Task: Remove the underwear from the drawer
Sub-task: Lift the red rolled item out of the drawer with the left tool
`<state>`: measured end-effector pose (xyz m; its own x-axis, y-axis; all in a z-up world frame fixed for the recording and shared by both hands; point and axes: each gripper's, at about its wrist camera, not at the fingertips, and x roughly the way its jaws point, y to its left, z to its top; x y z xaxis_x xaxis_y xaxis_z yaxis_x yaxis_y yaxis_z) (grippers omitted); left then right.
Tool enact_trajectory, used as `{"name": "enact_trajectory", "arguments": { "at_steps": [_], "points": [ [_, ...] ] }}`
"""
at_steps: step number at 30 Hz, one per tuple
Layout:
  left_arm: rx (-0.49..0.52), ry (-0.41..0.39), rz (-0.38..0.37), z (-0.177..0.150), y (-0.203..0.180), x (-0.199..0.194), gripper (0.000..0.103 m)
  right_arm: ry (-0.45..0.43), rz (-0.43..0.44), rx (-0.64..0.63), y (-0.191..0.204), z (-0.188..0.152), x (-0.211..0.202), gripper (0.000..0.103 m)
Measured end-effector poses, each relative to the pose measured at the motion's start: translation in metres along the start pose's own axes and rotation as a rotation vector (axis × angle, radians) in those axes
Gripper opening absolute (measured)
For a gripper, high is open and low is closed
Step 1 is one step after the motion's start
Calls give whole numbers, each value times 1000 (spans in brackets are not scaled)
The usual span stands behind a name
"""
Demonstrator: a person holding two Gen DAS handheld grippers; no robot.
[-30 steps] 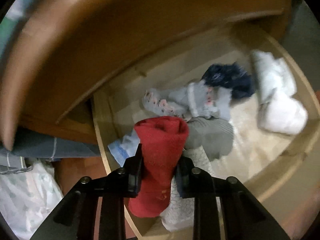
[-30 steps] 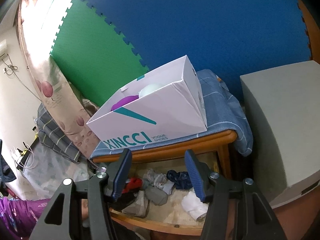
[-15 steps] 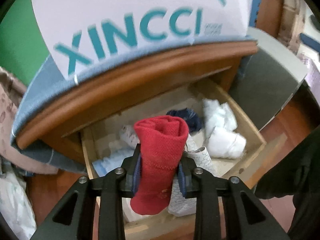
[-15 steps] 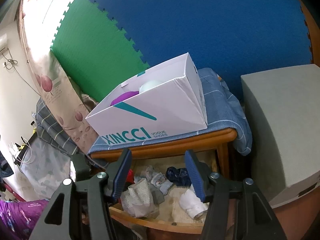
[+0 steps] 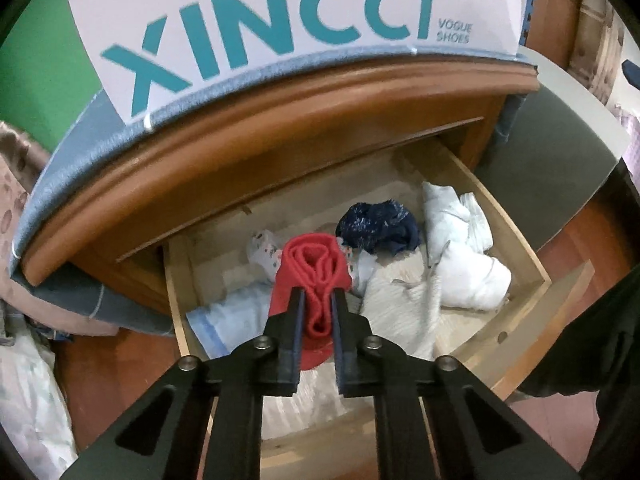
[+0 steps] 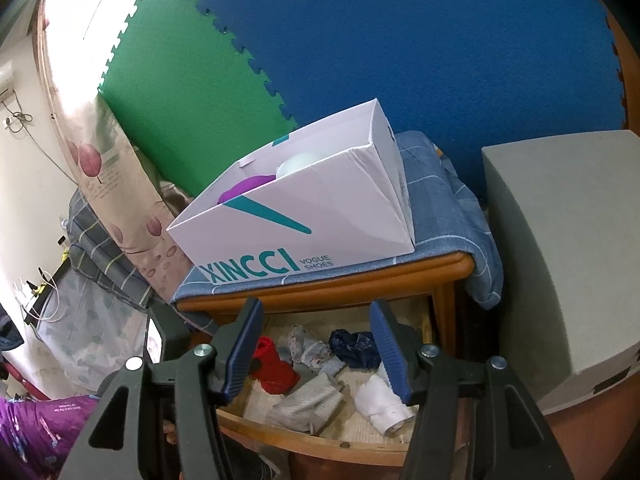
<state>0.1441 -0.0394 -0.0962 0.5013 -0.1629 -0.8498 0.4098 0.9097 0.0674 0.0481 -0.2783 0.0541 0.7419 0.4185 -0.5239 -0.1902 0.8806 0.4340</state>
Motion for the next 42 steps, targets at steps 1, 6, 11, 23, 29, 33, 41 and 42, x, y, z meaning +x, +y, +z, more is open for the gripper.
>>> {"name": "enact_trajectory", "arguments": {
  "at_steps": [1,6,11,23,29,33,41,42],
  "points": [
    [-3,2,-8,0,1,0,10,1,-1,-1,0,0,0,57],
    [-32,29,-45,3,4,9,18,2,3,-1,0,0,0,58],
    [-7,40,7,3,-1,19,29,4,8,-4,-1,0,1,58],
    [-69,-56,-42,6,7,-11,8,4,6,3,-1,-1,2,58],
    [-112,-178,-86,2,1,-71,8,13,3,-10,1,-2,2,58],
    [-142,-231,-119,-1,0,-107,8,15,-1,-18,1,-2,2,58],
    [-147,-345,-140,7,4,-175,8,15,-16,-26,3,-2,3,58],
    [-151,-365,-148,10,5,-186,8,16,-18,-29,4,-3,3,58]
  ]
}}
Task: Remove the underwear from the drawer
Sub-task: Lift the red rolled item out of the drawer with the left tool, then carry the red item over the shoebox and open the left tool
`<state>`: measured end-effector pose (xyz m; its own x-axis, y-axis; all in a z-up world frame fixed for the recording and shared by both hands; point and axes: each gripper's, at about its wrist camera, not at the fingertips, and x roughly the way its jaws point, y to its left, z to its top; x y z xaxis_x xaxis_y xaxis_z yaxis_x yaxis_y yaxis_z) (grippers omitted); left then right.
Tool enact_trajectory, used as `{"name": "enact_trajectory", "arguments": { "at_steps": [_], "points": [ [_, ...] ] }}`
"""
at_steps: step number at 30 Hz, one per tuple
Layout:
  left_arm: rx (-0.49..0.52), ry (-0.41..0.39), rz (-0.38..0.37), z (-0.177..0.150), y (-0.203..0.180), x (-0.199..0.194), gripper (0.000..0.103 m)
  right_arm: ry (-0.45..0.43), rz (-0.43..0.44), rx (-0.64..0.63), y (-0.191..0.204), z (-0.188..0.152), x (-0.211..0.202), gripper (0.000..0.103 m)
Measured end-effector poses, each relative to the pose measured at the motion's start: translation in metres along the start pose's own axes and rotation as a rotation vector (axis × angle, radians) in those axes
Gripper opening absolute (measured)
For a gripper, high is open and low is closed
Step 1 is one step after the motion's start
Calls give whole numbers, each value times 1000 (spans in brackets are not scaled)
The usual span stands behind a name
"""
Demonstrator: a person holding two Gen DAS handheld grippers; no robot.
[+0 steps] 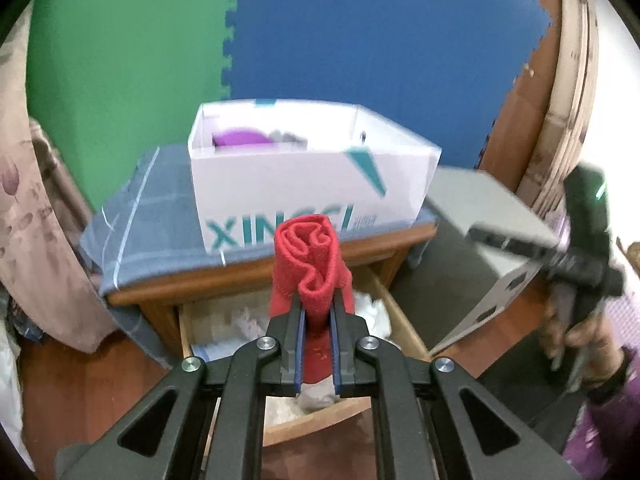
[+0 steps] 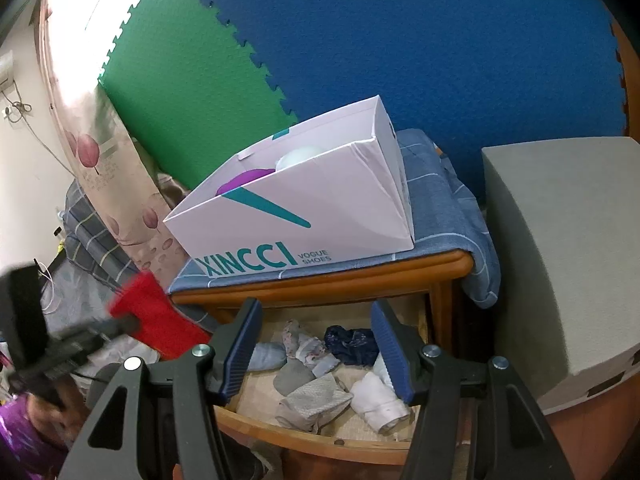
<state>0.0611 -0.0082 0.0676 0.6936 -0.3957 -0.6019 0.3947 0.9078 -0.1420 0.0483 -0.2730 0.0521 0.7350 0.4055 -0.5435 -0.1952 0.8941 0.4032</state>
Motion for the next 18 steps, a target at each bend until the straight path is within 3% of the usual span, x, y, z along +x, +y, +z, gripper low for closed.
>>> {"name": "enact_trajectory", "arguments": {
  "at_steps": [12,18],
  "points": [
    [10,-139,-55,89,-8,-54,9,1,-5,-15,1,-1,0,58],
    [-30,-153,-76,159,-1,-31,9,-1,0,-13,1,-1,-1,58]
  ]
}}
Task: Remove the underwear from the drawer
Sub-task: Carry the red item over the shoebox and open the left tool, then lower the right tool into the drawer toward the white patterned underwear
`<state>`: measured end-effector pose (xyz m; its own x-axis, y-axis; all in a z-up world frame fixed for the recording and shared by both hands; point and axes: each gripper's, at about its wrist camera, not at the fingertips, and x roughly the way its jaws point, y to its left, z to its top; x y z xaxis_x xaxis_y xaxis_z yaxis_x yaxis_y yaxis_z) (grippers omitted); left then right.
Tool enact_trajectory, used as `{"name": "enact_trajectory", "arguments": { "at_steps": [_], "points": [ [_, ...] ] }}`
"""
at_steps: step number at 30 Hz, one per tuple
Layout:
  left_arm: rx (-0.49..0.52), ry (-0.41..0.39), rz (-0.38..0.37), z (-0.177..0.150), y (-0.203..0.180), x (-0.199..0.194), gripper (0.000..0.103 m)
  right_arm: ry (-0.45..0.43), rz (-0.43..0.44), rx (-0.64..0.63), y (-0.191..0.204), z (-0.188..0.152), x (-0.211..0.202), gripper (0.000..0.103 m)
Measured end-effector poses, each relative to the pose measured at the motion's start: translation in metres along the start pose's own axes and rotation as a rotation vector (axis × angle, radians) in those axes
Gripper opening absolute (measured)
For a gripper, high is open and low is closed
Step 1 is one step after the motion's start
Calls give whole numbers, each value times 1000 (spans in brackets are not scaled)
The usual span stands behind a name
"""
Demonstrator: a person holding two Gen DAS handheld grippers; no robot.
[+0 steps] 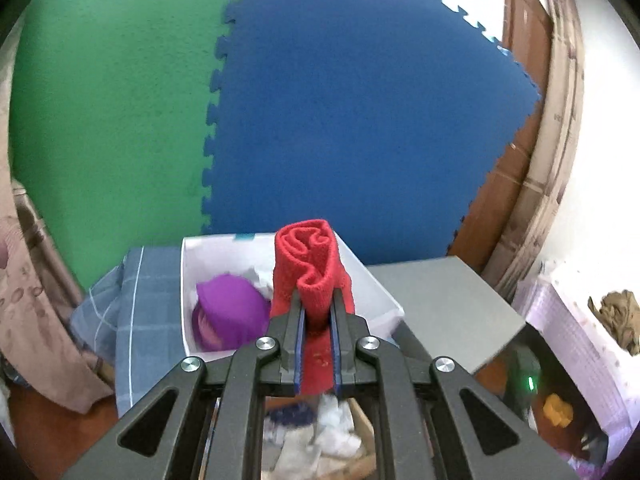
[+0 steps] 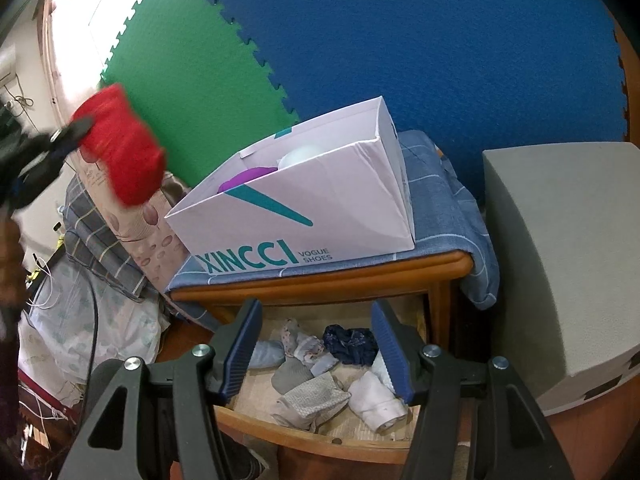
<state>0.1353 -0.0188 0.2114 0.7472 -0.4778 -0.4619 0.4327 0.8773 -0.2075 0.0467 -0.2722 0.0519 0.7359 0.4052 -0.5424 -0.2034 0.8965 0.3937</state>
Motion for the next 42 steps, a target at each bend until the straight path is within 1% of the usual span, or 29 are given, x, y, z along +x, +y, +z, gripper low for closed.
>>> {"name": "enact_trajectory", "arguments": {
  "at_steps": [3,6,8,12,17,20,23,25,26,27,29,31,33,35,36,38,40,41,42],
  "points": [
    [16,25,22,19,0,31,9,0,4,-2,0,0,0,58],
    [-6,73,3,35,-6,74,9,2,9,-2,0,0,0,58],
    [-22,96,-13,40,-10,98,9,3,14,0,0,0,0,58],
    [-56,145,-40,42,-21,146,9,4,22,0,-1,0,-2,58],
    [-93,214,-66,35,-31,203,10,5,29,2,-4,1,-5,58],
    [-88,245,-31,28,-32,229,11,3,34,7,-5,1,-7,58],
    [-78,257,-1,22,-31,243,12,-1,40,14,-8,2,-9,58],
    [-66,250,26,19,-30,247,20,-1,41,18,-9,2,-9,58],
    [-66,245,38,19,-30,247,38,-1,40,21,-10,2,-9,58],
    [-67,234,58,18,-29,245,63,-2,41,22,-10,2,-10,58],
    [-71,175,108,19,-28,233,80,-2,41,21,-10,2,-10,58],
    [-72,100,99,19,-29,214,85,3,38,18,-9,1,-10,58],
    [-71,60,87,19,-27,193,91,16,36,4,-7,0,-9,58],
    [-65,8,68,16,-23,163,94,35,38,-12,-4,-1,-6,58],
    [-56,-14,62,13,-22,147,98,54,36,-27,-1,-2,-3,58],
    [-36,-56,69,2,-17,113,101,86,32,-52,5,-5,4,58],
    [-15,-94,74,-15,-8,78,102,129,31,-87,14,-8,13,58],
    [-6,-103,78,-25,-3,64,102,158,37,-104,19,-10,20,58],
    [0,-107,91,-39,5,47,102,209,51,-126,25,-13,31,58]
  ]
}}
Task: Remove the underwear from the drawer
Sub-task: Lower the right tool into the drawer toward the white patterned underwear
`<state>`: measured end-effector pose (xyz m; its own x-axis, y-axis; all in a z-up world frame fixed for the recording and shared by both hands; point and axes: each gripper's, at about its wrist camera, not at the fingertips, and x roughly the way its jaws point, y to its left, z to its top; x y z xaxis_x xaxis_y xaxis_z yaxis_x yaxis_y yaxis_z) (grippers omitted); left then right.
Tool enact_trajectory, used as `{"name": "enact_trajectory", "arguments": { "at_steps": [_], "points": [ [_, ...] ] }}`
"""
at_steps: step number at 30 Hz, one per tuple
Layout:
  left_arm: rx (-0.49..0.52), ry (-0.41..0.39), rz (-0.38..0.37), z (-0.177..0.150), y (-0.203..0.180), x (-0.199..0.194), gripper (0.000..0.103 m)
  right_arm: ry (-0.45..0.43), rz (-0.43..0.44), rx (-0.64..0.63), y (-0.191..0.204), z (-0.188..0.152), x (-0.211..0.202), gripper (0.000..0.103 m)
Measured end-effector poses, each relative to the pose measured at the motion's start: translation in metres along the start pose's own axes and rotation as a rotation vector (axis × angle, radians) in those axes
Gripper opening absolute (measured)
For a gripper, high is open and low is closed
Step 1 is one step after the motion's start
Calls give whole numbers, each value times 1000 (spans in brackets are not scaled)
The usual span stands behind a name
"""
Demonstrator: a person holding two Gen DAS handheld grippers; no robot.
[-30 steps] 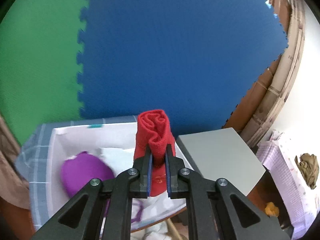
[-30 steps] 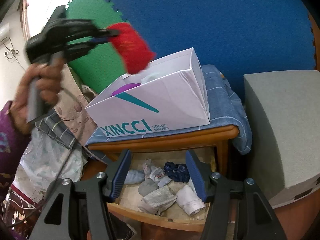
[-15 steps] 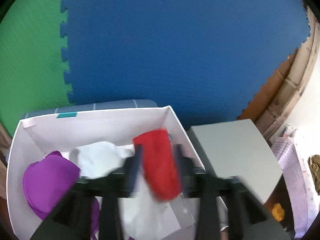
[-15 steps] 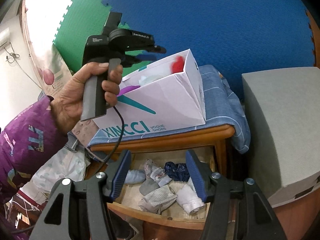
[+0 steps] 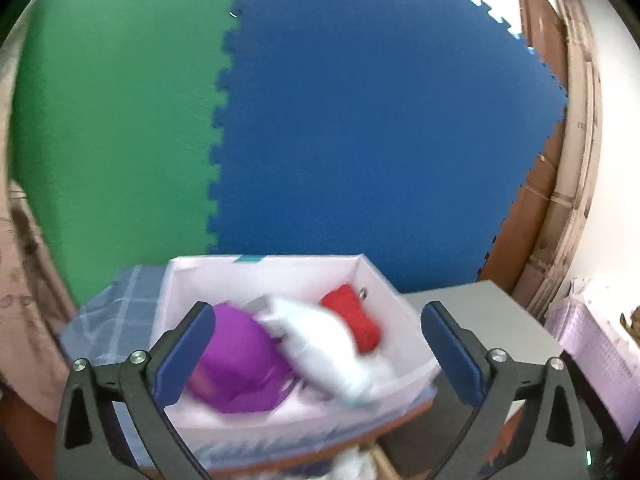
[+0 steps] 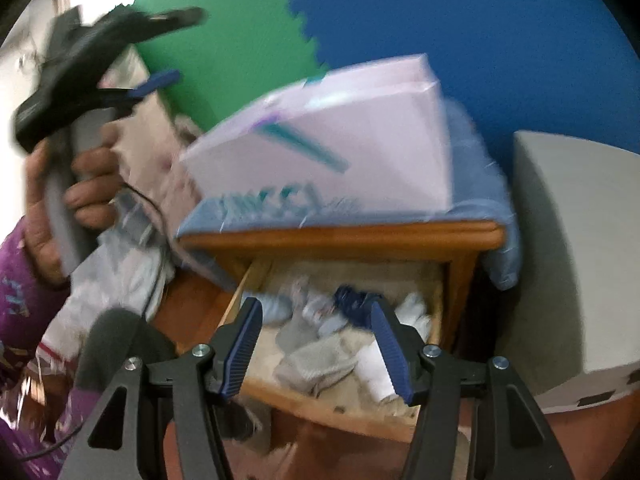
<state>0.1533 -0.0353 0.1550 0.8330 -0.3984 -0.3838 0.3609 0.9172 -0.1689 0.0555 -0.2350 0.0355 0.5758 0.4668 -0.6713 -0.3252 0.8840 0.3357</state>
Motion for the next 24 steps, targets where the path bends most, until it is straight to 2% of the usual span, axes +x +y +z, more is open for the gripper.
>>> {"name": "enact_trajectory", "arguments": {
  "at_steps": [2,3,8,9,13,16,19,24],
  "points": [
    [6,8,28,-19,13,-20,102,79,10,-26,8,-2,18,58],
    [14,24,50,-32,22,-27,102,156,25,-35,14,-3,35,58],
    [69,152,119,-91,59,-44,102,409,102,35,24,-13,106,58],
    [81,167,132,-98,62,-45,102,490,94,52,26,-19,130,58],
    [105,220,169,-127,77,-46,102,622,23,0,40,-34,176,58],
    [46,254,129,-131,88,-45,102,672,-10,-40,50,-39,199,58],
    [-16,268,177,-134,99,-43,102,727,-31,-55,53,-40,223,59],
    [-201,304,261,-140,134,-45,102,834,-92,-117,56,-53,256,62]
  ]
}}
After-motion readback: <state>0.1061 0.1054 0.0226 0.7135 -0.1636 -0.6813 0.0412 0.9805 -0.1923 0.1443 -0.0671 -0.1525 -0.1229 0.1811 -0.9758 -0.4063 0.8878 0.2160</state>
